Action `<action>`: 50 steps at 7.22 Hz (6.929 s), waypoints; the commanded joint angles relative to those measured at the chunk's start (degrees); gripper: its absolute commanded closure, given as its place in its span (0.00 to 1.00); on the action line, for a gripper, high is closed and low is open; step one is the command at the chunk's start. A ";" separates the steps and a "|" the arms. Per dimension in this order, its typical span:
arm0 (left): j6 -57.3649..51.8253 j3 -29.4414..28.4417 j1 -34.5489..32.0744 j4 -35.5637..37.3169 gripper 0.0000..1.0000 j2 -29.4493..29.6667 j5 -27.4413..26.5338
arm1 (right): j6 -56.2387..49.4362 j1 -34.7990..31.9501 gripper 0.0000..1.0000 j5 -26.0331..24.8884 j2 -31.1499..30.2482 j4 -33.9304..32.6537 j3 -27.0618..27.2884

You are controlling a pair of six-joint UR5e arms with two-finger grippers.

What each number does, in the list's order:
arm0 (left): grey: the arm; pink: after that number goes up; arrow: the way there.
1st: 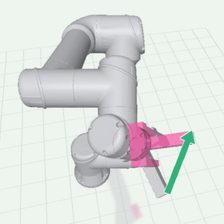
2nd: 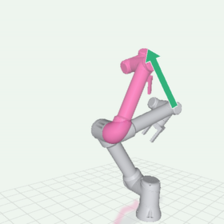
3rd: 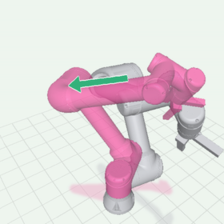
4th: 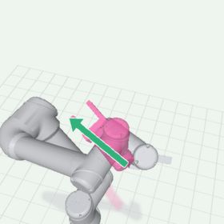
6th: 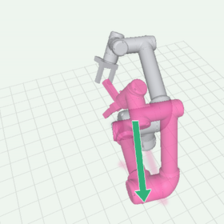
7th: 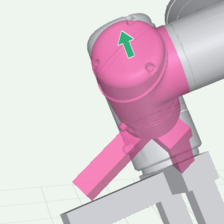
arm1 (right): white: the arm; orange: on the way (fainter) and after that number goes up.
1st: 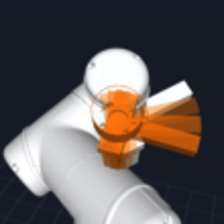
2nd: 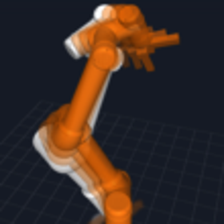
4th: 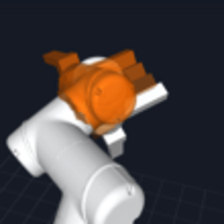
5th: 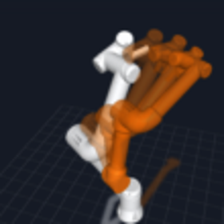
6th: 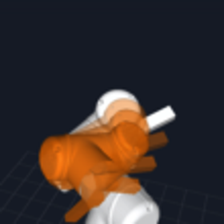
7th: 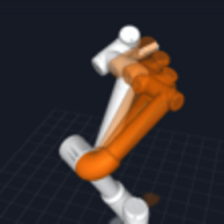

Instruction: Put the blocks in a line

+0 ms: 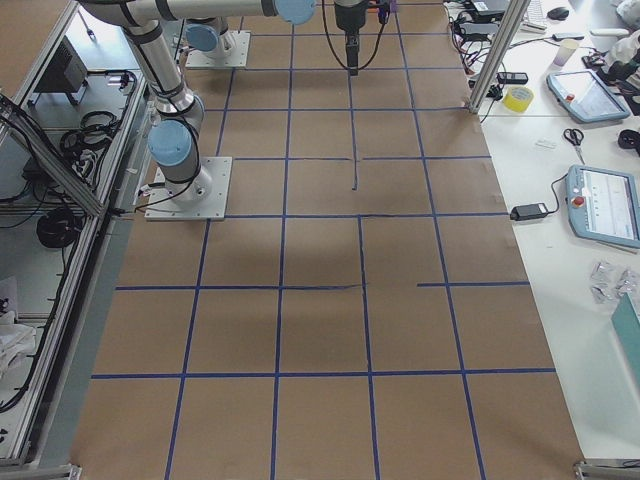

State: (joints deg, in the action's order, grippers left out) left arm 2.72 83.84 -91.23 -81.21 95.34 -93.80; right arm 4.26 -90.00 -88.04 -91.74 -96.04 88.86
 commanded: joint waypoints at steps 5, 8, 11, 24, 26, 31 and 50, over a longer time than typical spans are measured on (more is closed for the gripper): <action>-0.09 0.09 0.08 0.00 0.00 -0.33 0.02 | 0.14 -0.09 0.00 0.15 0.42 0.06 0.09; -0.08 0.01 0.08 0.00 0.00 0.02 0.02 | 0.05 -0.09 0.00 0.06 0.34 0.06 0.09; -0.09 0.01 0.08 0.00 0.00 -0.07 0.02 | -0.04 -0.09 0.00 -0.64 0.51 -0.29 0.00; -0.70 -0.26 0.52 0.70 0.00 0.02 0.11 | 1.00 0.09 0.00 -2.66 0.60 6.65 1.14; -0.70 -0.52 0.61 0.70 0.00 0.02 0.11 | 2.59 0.09 0.00 -1.97 0.34 7.53 1.06; -0.79 -0.35 0.61 0.79 0.00 0.20 0.20 | -1.18 -0.09 0.00 -0.38 0.78 7.53 0.62; -0.35 0.71 1.93 1.32 0.00 -0.86 4.68 | -1.09 0.00 0.00 3.49 1.30 6.21 0.70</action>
State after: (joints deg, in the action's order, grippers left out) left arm 2.37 84.52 -89.33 -79.95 94.19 -89.13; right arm 3.15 -90.01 -84.62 -90.43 -89.80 89.49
